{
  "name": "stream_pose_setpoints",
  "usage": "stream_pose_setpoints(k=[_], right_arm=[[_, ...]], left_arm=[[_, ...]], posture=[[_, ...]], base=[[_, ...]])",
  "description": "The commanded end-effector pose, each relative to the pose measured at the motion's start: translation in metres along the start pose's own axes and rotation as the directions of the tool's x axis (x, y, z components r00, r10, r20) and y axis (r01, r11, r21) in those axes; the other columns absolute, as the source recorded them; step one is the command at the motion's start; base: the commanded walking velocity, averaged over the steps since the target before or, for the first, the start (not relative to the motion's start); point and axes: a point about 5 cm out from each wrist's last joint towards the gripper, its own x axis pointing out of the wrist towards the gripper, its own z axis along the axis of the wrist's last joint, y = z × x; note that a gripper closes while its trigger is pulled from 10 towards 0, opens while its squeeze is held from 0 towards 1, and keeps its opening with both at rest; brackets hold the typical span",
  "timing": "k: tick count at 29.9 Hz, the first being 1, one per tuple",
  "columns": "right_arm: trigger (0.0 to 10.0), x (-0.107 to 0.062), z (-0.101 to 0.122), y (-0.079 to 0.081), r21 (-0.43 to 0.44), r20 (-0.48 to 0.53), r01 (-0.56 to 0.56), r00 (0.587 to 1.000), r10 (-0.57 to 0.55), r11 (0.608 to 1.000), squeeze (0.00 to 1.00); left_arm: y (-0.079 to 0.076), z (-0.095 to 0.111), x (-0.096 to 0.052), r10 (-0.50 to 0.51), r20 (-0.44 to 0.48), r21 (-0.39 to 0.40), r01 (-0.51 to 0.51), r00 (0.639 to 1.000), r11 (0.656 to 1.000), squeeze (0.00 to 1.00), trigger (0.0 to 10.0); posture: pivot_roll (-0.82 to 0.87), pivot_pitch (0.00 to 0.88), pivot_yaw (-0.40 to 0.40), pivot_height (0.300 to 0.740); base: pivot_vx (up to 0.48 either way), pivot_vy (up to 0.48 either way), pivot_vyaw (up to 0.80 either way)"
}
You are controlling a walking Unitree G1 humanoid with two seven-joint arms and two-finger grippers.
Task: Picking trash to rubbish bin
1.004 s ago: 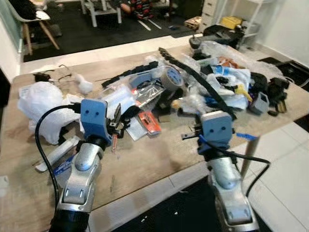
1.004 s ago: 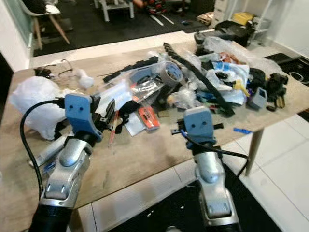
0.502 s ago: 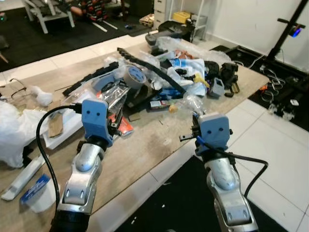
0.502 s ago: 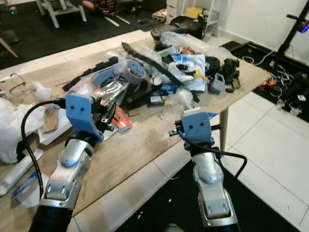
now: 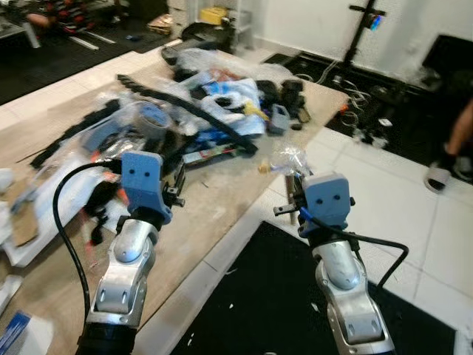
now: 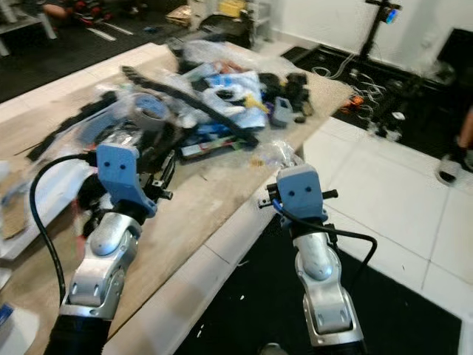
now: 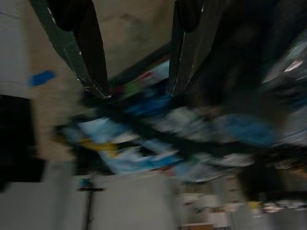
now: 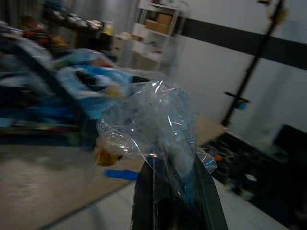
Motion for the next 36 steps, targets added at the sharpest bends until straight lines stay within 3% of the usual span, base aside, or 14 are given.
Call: stream_pose_setpoints(k=[1,12,31,36], right_arm=[[10.0,-0.0019,-0.0036,0.0017,0.009,-0.013,-0.007,1.0,0.007,1.0,0.0],[10.0,-0.0043,-0.0081,0.0037,0.037,-0.037,0.028,0.999,-0.027,0.999,0.0],[10.0,-0.0031,-0.0122,0.002,0.044,-0.051,0.03,0.998,-0.028,0.999,0.0],[10.0,-0.0046,-0.0113,0.0069,0.054,-0.055,0.03,0.998,-0.027,0.998,0.0]], left_arm=[[-0.0004,-0.0039,-0.0036,0.001,-0.014,-0.01,-0.001,1.0,1.0,0.0,10.0],[-0.0007,-0.0023,0.0037,-0.037,-0.008,-0.009,0.037,0.999,0.999,0.0,10.0],[-0.0084,-0.0054,-0.0011,-0.04,-0.021,-0.016,0.039,0.999,0.999,0.0,10.0],[-0.0024,-0.0057,-0.0027,-0.032,-0.026,-0.013,0.032,0.999,0.999,0.0,10.0]], posture=[[-0.04,0.132,0.03,0.74],[-0.05,0.133,0.052,0.74],[-0.04,0.14,0.041,0.74],[-0.04,0.139,0.04,0.74]], base=[[0.0,0.0,-0.65],[0.0,0.0,-0.65],[0.0,0.0,-0.65],[0.0,0.0,-0.65]])
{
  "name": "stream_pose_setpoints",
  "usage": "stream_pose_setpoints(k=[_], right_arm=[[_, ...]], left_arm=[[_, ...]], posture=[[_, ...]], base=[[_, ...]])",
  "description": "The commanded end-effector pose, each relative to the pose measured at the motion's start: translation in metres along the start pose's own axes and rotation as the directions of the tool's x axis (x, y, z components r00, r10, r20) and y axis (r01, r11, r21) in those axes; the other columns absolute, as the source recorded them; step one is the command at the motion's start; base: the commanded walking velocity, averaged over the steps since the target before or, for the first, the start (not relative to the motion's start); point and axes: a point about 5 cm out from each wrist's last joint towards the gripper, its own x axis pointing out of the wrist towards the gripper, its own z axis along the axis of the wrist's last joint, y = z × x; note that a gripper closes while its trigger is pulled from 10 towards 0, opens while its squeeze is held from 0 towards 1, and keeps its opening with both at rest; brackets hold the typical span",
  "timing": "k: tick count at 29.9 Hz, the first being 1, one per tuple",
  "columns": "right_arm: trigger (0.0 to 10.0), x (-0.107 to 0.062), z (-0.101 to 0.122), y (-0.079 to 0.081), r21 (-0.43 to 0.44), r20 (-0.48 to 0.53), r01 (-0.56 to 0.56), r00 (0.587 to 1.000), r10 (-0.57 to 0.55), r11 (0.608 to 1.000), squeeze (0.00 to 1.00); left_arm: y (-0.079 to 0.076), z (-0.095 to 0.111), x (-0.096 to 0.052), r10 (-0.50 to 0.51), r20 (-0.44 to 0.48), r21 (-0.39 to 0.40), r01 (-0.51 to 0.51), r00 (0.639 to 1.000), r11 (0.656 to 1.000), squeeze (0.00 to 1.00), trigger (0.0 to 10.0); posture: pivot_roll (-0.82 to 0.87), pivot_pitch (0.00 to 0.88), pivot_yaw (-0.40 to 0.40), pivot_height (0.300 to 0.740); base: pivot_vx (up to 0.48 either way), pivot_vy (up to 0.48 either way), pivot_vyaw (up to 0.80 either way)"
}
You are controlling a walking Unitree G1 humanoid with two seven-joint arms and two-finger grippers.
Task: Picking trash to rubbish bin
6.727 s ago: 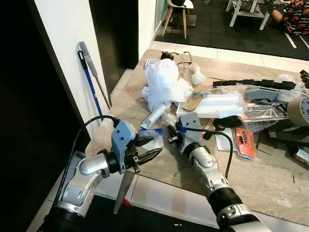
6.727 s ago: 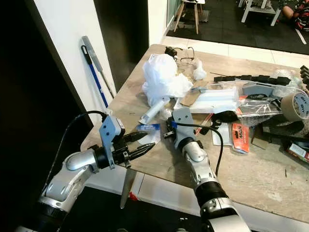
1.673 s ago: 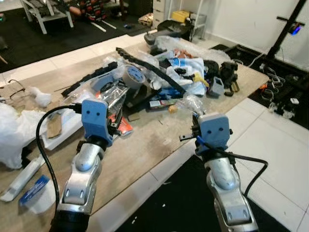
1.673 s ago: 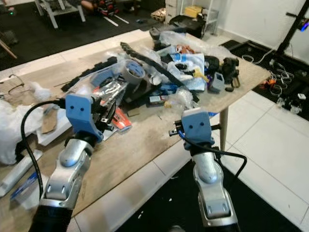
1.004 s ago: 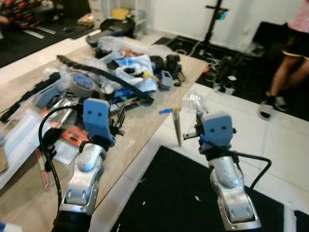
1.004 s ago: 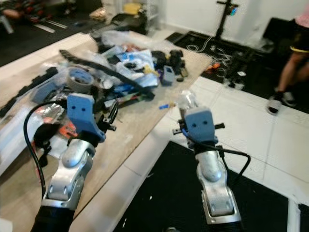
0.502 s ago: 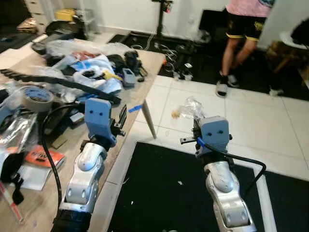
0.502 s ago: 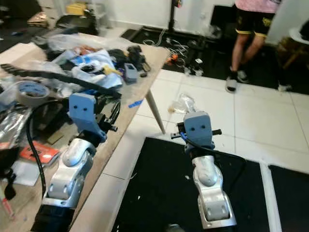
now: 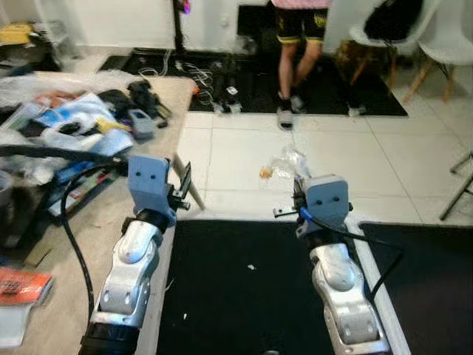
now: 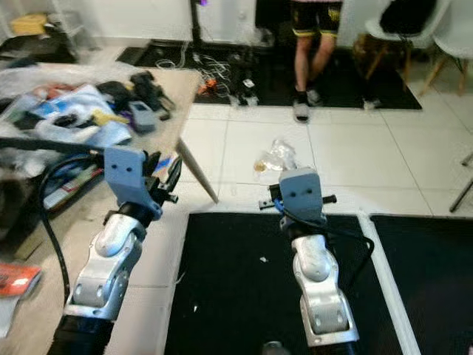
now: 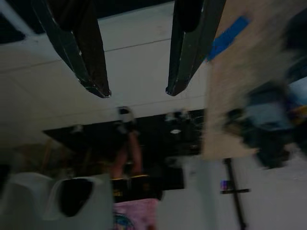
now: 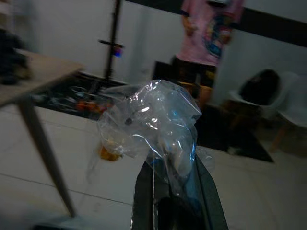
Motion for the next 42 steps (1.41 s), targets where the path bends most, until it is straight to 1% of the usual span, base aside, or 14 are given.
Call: stream_pose_setpoints(k=[1,4,6,7,9,14,16,20,23,28,30,34,37,42], right_arm=[[10.0,-0.0021,-0.0017,0.0031,0.012,-0.011,0.001,1.0,-0.001,1.0,0.0],[10.0,-0.0043,-0.0019,0.008,0.023,-0.012,-0.014,1.0,0.015,1.0,0.0],[10.0,-0.0043,-0.0019,0.008,0.023,-0.012,-0.014,1.0,0.015,1.0,0.0],[10.0,-0.0054,-0.0026,0.0084,0.025,-0.015,-0.014,1.0,0.014,1.0,0.0],[10.0,-0.006,-0.0039,0.0081,0.026,-0.021,-0.008,1.0,0.009,1.0,0.0],[10.0,-0.0051,-0.0031,0.0078,0.023,-0.019,-0.008,1.0,0.008,1.0,0.0],[10.0,-0.0051,-0.003,0.0075,0.022,-0.018,-0.009,1.0,0.009,1.0,0.0],[10.0,-0.0048,-0.0052,0.0015,0.009,-0.021,-0.007,1.0,0.007,1.0,0.0],[10.0,-0.0051,-0.0062,-0.0005,0.007,-0.026,0.002,1.0,-0.002,1.0,0.0],[10.0,-0.0058,-0.0046,0.004,0.014,-0.026,-0.005,1.0,0.006,1.0,0.0],[10.0,-0.0062,-0.0044,0.0056,0.012,-0.023,-0.016,1.0,0.016,1.0,0.0],[10.0,-0.0066,-0.0064,0.0022,0.011,-0.028,-0.01,1.0,0.01,1.0,0.0],[10.0,-0.0068,-0.0075,0.0016,0.012,-0.033,-0.006,0.999,0.007,1.0,0.0],[10.0,-0.0063,-0.0065,0.0066,0.021,-0.03,-0.021,0.999,0.022,1.0,0.0]], left_arm=[[0.0012,-0.0002,-0.0016,-0.001,-0.005,0.005,0.001,1.0,1.0,0.0,10.0],[-0.0019,-0.0018,-0.0004,0.004,-0.01,-0.005,-0.004,1.0,1.0,0.0,10.0],[-0.0019,-0.0018,-0.0004,0.004,-0.01,-0.005,-0.004,1.0,1.0,0.0,10.0],[-0.007,-0.0009,0.0,-0.013,-0.006,-0.003,0.013,1.0,1.0,0.0,10.0],[-0.0081,-0.0008,-0.0004,-0.019,-0.005,0.004,0.019,1.0,1.0,0.0,10.0],[0.0,-0.0025,-0.002,0.005,-0.013,0.008,-0.005,1.0,1.0,0.0,10.0],[0.0005,-0.0027,-0.0018,0.008,-0.013,0.006,-0.008,1.0,1.0,0.0,10.0],[-0.0059,-0.0019,-0.0004,-0.005,-0.012,-0.004,0.005,1.0,1.0,0.0,10.0],[-0.0067,-0.0022,-0.0014,-0.013,-0.013,-0.002,0.013,1.0,1.0,0.0,10.0],[-0.0016,-0.0036,-0.0014,0.004,-0.018,-0.003,-0.004,1.0,1.0,0.0,10.0],[-0.0023,-0.0043,-0.001,0.009,-0.02,-0.008,-0.009,1.0,1.0,0.0,10.0],[-0.0084,-0.0031,-0.0001,-0.008,-0.016,-0.019,0.008,1.0,1.0,0.0,10.0],[-0.0081,-0.0029,-0.0012,-0.011,-0.016,-0.021,0.011,1.0,1.0,0.0,10.0],[0.0004,-0.0076,-0.0037,0.021,-0.045,0.0,-0.021,0.999,1.0,0.0,10.0]], posture=[[-0.04,0.139,0.045,0.74],[-0.04,0.137,0.05,0.74],[-0.04,0.137,0.05,0.74],[-0.03,0.144,0.05,0.74],[-0.04,0.142,0.05,0.74],[-0.04,0.143,0.046,0.74],[-0.04,0.143,0.046,0.74],[-0.04,0.144,0.05,0.74],[-0.04,0.146,0.051,0.74],[-0.05,0.145,0.045,0.74],[-0.05,0.143,0.049,0.74],[-0.04,0.145,0.049,0.74],[-0.04,0.145,0.049,0.74],[-0.05,0.147,0.043,0.74]], base=[[0.0,0.0,-0.65],[0.0,0.0,-0.65],[0.0,0.0,-0.64],[0.0,0.0,-0.65],[0.0,0.0,-0.66],[0.0,0.0,-0.65],[0.0,0.0,-0.65],[0.0,0.0,-0.65],[0.0,0.0,-0.65],[0.0,0.0,-0.65],[0.0,0.0,-0.65],[0.0,0.0,-0.65],[0.0,0.0,-0.65],[0.0,0.0,-0.65]])
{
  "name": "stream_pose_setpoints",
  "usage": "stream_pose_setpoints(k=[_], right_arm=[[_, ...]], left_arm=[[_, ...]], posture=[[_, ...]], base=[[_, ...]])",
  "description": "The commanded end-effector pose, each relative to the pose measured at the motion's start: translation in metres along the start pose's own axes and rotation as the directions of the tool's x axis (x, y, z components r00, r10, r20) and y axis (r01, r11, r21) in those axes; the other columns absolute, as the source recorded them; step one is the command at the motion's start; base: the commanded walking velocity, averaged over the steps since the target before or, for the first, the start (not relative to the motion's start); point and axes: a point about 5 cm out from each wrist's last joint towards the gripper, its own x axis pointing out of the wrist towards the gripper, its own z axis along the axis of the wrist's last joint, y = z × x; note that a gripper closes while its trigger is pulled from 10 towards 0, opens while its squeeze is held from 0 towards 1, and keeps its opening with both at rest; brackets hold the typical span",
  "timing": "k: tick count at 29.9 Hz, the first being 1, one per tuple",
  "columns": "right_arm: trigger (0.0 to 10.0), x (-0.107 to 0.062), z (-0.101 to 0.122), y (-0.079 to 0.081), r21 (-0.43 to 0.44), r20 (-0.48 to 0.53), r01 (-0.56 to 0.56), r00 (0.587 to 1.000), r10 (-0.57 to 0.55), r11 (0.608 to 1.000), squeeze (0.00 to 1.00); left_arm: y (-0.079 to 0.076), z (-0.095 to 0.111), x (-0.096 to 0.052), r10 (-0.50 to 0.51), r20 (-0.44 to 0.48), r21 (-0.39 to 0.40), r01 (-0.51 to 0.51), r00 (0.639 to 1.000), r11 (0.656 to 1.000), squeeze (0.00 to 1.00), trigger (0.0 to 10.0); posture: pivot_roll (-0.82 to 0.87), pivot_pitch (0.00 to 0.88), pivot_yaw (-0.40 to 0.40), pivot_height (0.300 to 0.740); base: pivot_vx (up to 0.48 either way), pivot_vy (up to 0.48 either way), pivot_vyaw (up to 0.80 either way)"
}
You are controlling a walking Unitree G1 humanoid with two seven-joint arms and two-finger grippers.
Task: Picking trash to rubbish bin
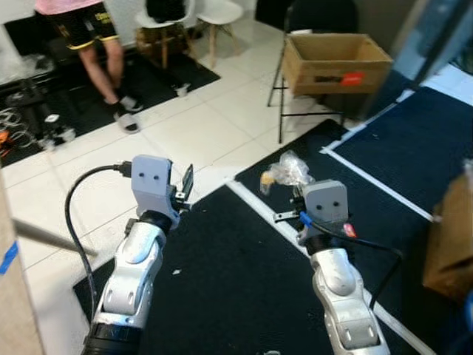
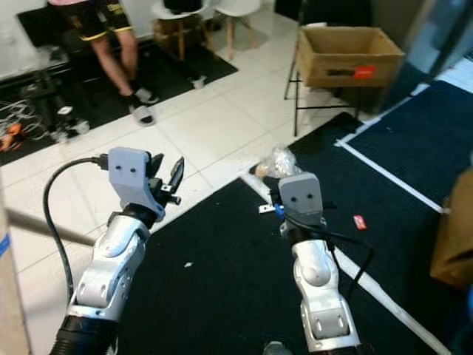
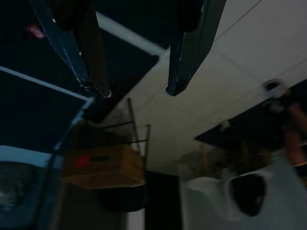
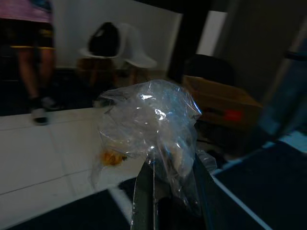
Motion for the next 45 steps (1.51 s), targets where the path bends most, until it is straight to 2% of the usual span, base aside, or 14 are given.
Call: stream_pose_setpoints(k=[1,8,12,16,19,25,29,45], right_arm=[[10.0,-0.003,-0.003,0.004,0.013,-0.013,-0.015,1.0,0.015,1.0,0.0],[10.0,-0.004,-0.008,-0.001,0.028,-0.039,0.01,0.999,-0.009,1.0,0.0],[10.0,-0.004,-0.012,0.002,0.047,-0.063,0.011,0.998,-0.008,0.999,0.0],[10.0,-0.008,-0.026,0.007,0.088,-0.153,-0.029,0.987,0.042,0.996,0.0],[10.0,-0.01,-0.031,0.009,0.107,-0.182,-0.036,0.982,0.055,0.994,0.0],[10.0,-0.01,-0.03,0.016,0.117,-0.177,-0.059,0.981,0.08,0.991,0.0],[10.0,-0.01,-0.03,0.014,0.124,-0.177,-0.054,0.981,0.076,0.991,0.0],[10.0,-0.01,-0.03,0.014,0.129,-0.179,-0.064,0.98,0.087,0.99,0.0]], left_arm=[[0.004,-0.004,-0.003,0.027,-0.024,0.009,-0.027,0.999,1.0,0.0,10.0],[0.001,-0.002,-0.001,0.011,-0.02,0.011,-0.011,1.0,1.0,0.0,10.0],[0.006,-0.005,-0.003,0.021,-0.03,0.011,-0.021,0.999,1.0,0.0,10.0],[0.004,-0.007,-0.002,0.011,-0.049,-0.003,-0.011,0.999,1.0,0.0,10.0],[0.002,-0.009,-0.002,-0.002,-0.058,0.002,0.003,0.998,1.0,0.0,10.0],[0.0,-0.012,-0.004,-0.019,-0.073,-0.025,0.017,0.997,1.0,0.0,10.0],[-0.008,-0.011,-0.003,-0.056,-0.07,-0.019,0.055,0.996,0.998,0.0,10.0],[-0.006,-0.014,-0.004,-0.052,-0.087,-0.022,0.051,0.995,0.998,0.0,10.0]], posture=[[-0.04,0.141,0.041,0.74],[-0.04,0.144,0.043,0.74],[-0.04,0.145,0.048,0.74],[-0.03,0.137,0.054,0.74],[-0.03,0.133,0.053,0.74],[-0.04,0.124,0.059,0.74],[-0.04,0.122,0.058,0.74],[-0.04,0.115,0.05,0.74]], base=[[0.0,0.0,-0.65],[0.0,0.0,-0.65],[0.0,0.0,-0.59],[0.0,0.0,-0.22],[0.0,0.0,0.0],[0.0,0.0,0.0],[0.0,0.0,0.0],[0.0,0.0,0.0]])
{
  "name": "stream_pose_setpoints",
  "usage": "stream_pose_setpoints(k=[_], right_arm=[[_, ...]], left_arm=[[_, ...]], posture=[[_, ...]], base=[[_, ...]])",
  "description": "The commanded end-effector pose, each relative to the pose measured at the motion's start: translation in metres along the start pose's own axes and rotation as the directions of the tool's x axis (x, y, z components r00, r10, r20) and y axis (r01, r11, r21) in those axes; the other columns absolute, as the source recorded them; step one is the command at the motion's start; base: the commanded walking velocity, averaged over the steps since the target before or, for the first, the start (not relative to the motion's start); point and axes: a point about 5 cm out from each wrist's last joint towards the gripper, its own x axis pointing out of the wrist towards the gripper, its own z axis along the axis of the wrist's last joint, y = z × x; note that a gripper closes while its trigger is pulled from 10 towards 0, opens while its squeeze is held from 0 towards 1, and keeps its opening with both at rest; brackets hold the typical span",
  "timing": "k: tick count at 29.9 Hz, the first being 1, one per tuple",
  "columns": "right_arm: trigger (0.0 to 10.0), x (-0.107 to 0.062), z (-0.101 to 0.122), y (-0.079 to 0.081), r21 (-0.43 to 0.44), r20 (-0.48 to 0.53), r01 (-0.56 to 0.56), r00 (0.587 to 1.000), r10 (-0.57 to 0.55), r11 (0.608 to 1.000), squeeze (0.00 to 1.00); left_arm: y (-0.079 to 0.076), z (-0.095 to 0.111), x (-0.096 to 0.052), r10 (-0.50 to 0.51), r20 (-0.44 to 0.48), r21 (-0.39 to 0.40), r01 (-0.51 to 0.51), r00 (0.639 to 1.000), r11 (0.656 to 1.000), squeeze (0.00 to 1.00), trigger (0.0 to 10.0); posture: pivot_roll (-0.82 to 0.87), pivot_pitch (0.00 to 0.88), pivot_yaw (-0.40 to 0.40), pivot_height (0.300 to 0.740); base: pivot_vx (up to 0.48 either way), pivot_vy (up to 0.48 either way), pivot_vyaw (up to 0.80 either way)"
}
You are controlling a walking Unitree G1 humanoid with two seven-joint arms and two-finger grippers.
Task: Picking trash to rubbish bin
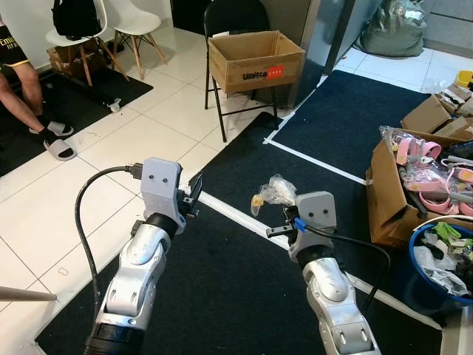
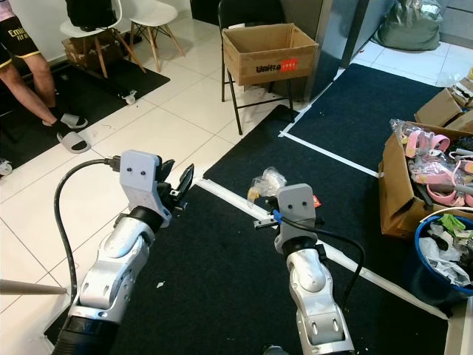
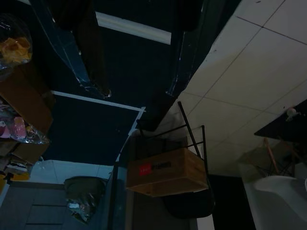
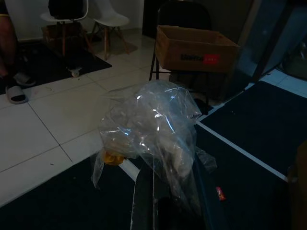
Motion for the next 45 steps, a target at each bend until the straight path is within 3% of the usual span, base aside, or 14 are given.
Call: stream_pose_setpoints(k=[1,35,45], right_arm=[[10.0,-0.001,-0.003,0.003,0.012,-0.017,-0.009,1.0,0.009,1.0,0.0],[10.0,-0.001,-0.005,0.003,0.016,-0.029,-0.015,0.999,0.016,1.0,0.0],[10.0,-0.002,-0.006,0.003,0.014,-0.039,-0.017,0.999,0.017,1.0,0.0]], left_arm=[[0.001,-0.008,-0.003,0.005,-0.039,-0.009,-0.005,0.999,1.0,0.0,10.0],[0.009,-0.008,-0.002,0.03,-0.049,0.009,-0.03,0.998,1.0,0.0,10.0],[0.007,-0.009,-0.003,0.034,-0.05,0.004,-0.034,0.998,0.999,0.0,10.0]], posture=[[-0.04,0.115,0.05,0.74],[-0.03,0.128,0.055,0.74],[-0.03,0.137,0.05,0.74]], base=[[0.0,0.0,0.0],[0.277,0.0,0.0],[0.291,0.0,-0.62]])
